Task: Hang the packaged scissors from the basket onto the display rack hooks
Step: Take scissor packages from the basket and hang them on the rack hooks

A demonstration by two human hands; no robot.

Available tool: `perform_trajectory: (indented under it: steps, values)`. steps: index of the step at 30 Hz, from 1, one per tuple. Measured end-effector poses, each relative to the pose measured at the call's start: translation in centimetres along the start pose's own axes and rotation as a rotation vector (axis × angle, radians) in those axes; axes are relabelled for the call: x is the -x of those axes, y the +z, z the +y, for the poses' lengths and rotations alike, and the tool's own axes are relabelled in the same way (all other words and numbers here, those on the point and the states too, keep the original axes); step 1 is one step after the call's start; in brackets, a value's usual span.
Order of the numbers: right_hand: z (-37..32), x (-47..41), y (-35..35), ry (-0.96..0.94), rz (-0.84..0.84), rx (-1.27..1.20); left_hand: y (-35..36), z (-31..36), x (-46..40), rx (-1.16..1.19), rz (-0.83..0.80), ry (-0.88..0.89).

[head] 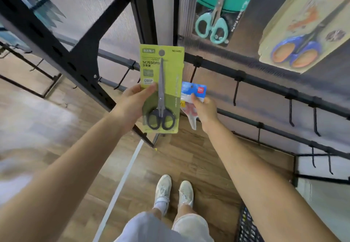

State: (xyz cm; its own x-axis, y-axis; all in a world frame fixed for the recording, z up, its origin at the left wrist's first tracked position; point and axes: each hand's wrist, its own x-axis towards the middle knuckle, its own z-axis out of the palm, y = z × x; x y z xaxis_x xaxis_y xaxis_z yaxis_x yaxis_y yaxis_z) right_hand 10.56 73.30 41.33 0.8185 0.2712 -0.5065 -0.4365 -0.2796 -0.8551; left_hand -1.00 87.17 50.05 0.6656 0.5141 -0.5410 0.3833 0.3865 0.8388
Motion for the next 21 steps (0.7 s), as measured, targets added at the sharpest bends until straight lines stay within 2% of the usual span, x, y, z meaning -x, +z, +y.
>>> perform_trajectory:
  steps: [7, 14, 19, 21]
  values:
    - [0.8, -1.7, 0.8, 0.021, 0.029, 0.067, -0.2, 0.3, -0.9, 0.009, 0.005, -0.030]
    - [0.7, -3.3, 1.1, 0.085, 0.046, -0.018, -0.1, 0.8, -1.4, 0.044, -0.003, -0.020]
    - [0.0, -5.6, 1.6, 0.084, 0.092, 0.042, 0.3, 1.0, -1.7, 0.041, -0.013, -0.003]
    - [-0.7, -6.5, 1.5, 0.044, 0.093, 0.141, 0.3, 1.1, -1.8, 0.031, -0.025, 0.008]
